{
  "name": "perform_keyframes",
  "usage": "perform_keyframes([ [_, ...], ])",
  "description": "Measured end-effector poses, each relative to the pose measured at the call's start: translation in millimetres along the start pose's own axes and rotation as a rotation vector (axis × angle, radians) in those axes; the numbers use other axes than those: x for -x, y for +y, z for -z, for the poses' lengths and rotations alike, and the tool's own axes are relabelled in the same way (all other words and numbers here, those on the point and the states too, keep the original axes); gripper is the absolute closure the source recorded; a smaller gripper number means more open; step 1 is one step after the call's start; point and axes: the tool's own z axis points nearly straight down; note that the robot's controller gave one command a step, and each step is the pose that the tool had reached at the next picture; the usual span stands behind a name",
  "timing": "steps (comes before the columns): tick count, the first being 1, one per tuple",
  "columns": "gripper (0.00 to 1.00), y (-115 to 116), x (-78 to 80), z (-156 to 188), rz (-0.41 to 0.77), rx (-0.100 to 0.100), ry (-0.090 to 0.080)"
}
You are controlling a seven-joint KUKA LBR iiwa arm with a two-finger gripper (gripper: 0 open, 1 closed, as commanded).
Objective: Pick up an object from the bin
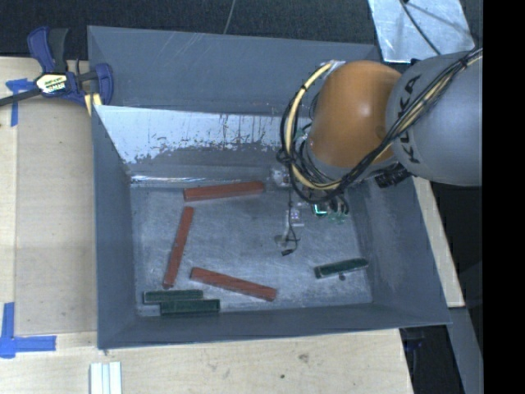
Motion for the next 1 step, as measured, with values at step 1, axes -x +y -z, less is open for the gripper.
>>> perform_keyframes([
  [1,0.0,-0.1,0.9,1.1,-0.001,0.0,-0.003],
])
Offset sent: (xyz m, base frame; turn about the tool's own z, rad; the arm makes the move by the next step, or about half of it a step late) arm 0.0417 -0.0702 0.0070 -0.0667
